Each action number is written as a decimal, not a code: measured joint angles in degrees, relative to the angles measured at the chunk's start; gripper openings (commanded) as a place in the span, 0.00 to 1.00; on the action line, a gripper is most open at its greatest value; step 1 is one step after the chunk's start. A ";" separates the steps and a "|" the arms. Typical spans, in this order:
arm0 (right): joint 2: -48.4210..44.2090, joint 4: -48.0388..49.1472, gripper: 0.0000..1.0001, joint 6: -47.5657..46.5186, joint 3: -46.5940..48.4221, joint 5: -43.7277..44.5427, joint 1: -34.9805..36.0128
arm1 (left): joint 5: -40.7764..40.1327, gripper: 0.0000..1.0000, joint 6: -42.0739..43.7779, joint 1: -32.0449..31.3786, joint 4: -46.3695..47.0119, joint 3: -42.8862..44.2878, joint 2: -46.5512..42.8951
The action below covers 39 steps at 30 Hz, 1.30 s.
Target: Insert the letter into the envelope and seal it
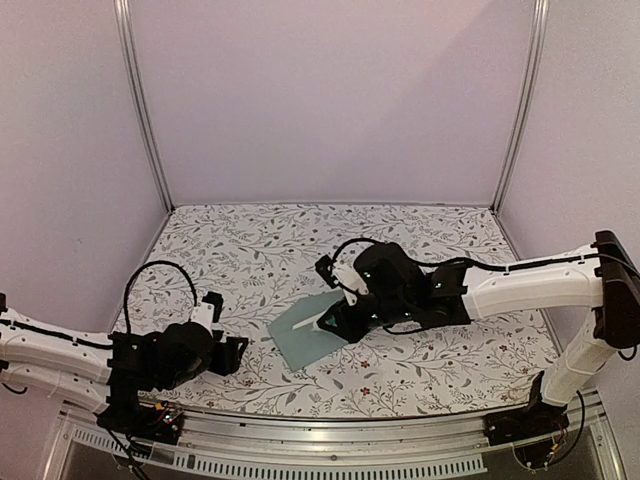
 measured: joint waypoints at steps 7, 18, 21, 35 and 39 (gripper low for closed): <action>-4.96 1.49 0.00 1.25 -6.36 1.53 0.00 | -1.79 0.70 -0.96 -1.92 6.56 -1.86 5.62; -12.31 2.95 0.00 2.36 -11.47 5.14 0.00 | -1.36 0.71 2.25 -2.05 18.16 -5.84 13.73; -13.22 3.02 0.00 2.56 -11.98 5.75 0.00 | -1.31 0.69 3.37 -2.05 21.51 -6.40 16.57; -21.59 3.96 0.00 2.86 -16.28 9.90 0.00 | -0.20 0.61 8.02 -0.24 35.80 -6.62 29.03; -22.86 4.13 0.00 3.06 -17.00 10.23 0.00 | 0.50 0.59 8.63 0.39 38.56 -6.49 30.71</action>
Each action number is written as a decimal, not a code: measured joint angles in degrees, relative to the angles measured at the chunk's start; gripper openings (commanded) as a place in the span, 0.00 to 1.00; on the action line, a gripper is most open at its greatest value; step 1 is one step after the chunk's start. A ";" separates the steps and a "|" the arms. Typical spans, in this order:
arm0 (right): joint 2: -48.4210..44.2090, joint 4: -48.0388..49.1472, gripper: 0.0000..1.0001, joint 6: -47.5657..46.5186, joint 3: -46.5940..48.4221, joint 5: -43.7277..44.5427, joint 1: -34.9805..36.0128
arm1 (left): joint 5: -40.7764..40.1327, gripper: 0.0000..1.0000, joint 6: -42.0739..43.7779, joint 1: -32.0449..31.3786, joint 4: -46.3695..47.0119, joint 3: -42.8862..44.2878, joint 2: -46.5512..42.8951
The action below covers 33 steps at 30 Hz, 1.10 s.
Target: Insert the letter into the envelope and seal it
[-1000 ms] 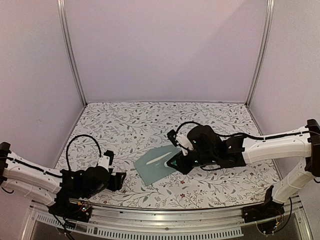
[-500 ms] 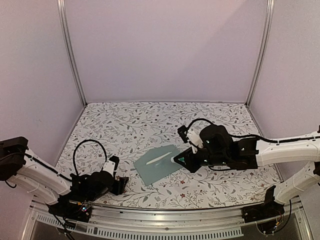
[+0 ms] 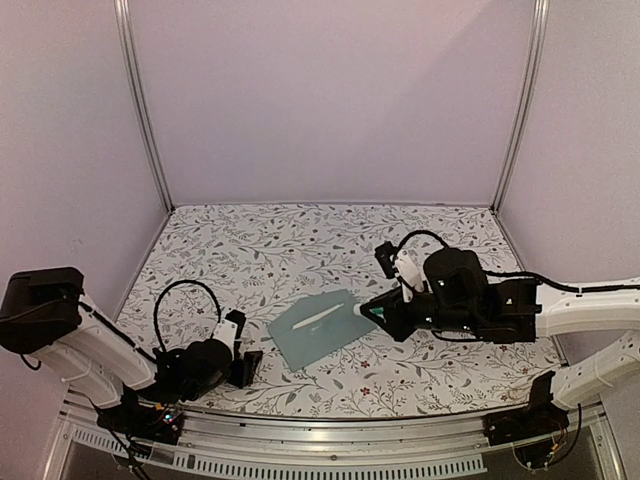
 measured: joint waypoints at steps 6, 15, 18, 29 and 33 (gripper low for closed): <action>-1.09 0.11 0.00 0.35 -1.53 0.33 0.00 | 2.40 0.51 0.63 1.92 2.71 0.00 0.96; -2.69 0.15 0.00 0.59 -3.06 0.24 0.00 | 3.58 0.47 1.16 4.04 4.42 0.15 2.12; -3.02 0.20 0.00 0.61 -3.06 0.22 0.00 | 3.61 0.47 1.57 5.31 4.28 1.33 3.15; -4.02 0.15 0.00 0.81 -3.43 0.20 0.00 | 4.94 0.33 3.58 8.90 -0.39 6.27 4.96; -5.22 0.15 0.00 0.94 -3.45 0.17 0.00 | 5.25 0.27 3.85 9.01 -1.55 6.60 5.05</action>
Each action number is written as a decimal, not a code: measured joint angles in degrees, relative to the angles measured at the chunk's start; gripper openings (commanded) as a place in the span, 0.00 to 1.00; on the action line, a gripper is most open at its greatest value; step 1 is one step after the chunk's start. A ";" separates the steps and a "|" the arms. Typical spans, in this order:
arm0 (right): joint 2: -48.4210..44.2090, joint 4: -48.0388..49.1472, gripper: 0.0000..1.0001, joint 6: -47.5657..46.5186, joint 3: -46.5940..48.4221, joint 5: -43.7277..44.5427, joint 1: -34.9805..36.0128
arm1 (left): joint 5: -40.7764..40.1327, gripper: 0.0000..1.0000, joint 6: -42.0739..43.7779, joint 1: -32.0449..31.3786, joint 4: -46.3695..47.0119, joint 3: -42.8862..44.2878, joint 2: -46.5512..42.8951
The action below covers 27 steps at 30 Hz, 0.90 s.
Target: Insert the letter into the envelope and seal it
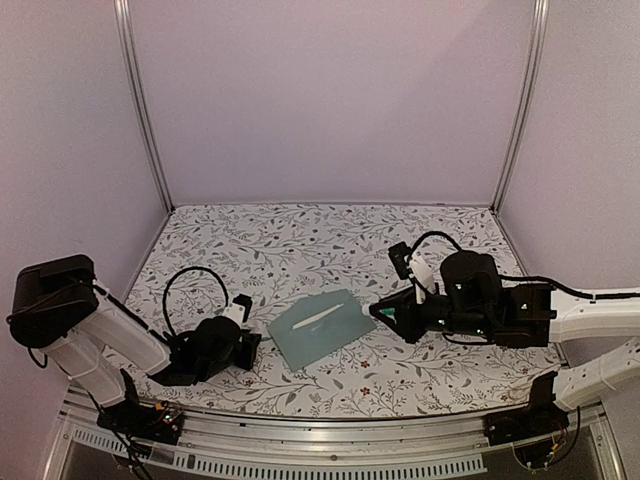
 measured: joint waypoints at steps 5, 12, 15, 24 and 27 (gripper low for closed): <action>-0.37 0.00 0.00 0.07 0.00 -0.42 0.00 | -0.15 0.24 0.28 0.02 0.13 1.36 1.60; -0.37 0.02 0.00 0.15 0.00 -0.87 0.00 | -0.70 0.08 1.46 0.76 0.92 2.47 3.21; -0.37 0.02 0.00 0.31 0.00 -0.98 0.00 | -0.44 0.02 2.05 1.51 1.16 2.29 3.17; -0.37 0.07 0.00 0.55 -0.15 -1.86 0.00 | 6.60 0.01 3.87 2.40 1.20 -1.29 -1.55; -0.37 0.07 0.00 0.72 -0.20 -2.45 0.00 | 10.88 0.01 3.82 2.40 0.85 -2.69 -3.82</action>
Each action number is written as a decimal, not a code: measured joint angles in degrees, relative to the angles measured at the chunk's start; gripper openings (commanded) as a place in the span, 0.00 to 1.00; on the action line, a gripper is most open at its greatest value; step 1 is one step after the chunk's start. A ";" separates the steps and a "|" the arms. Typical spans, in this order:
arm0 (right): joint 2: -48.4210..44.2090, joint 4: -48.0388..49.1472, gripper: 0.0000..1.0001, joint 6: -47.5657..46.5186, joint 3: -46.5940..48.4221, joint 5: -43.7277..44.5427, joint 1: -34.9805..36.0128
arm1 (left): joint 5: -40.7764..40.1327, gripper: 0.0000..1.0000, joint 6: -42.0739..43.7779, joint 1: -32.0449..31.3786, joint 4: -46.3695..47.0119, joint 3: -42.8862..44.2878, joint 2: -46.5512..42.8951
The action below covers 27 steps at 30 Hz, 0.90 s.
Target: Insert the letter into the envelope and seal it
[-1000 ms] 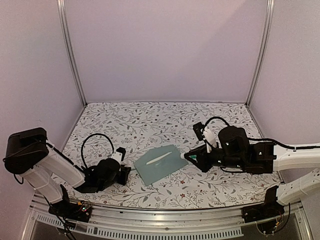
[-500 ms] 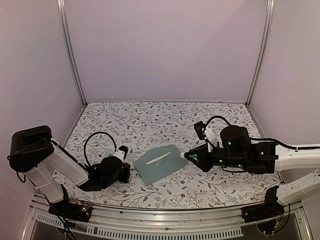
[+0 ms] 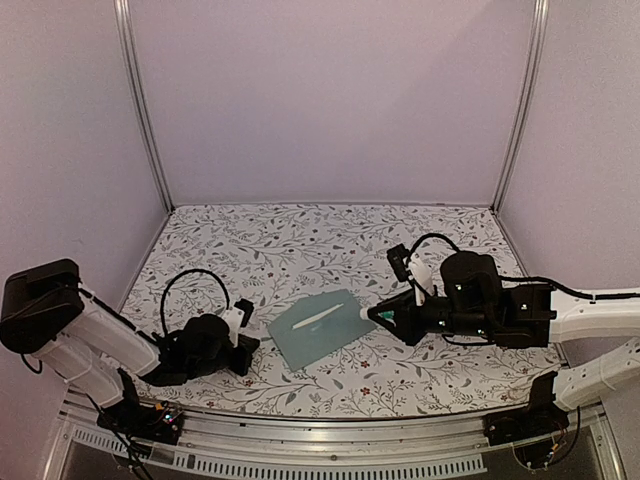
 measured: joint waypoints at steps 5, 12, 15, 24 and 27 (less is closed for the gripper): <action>0.00 0.00 0.00 0.02 0.00 -0.59 0.02 | 5.77 0.03 -0.55 -0.20 -0.74 -1.79 -3.13; 0.00 0.00 0.00 0.11 0.00 -1.18 0.50 | 5.46 0.53 -3.41 -3.04 -5.44 -2.32 -9.03; -0.02 0.00 0.00 0.20 -0.04 -1.18 0.76 | 0.66 0.65 -5.92 -3.30 -9.38 -1.97 -11.87; -0.87 0.02 0.00 0.24 -0.63 -1.18 1.11 | -7.61 0.64 -7.89 0.04 -14.53 2.12 -10.10; -1.03 0.17 0.00 0.24 -0.85 -1.22 1.11 | -7.89 0.60 -6.25 1.86 -13.88 4.72 -6.23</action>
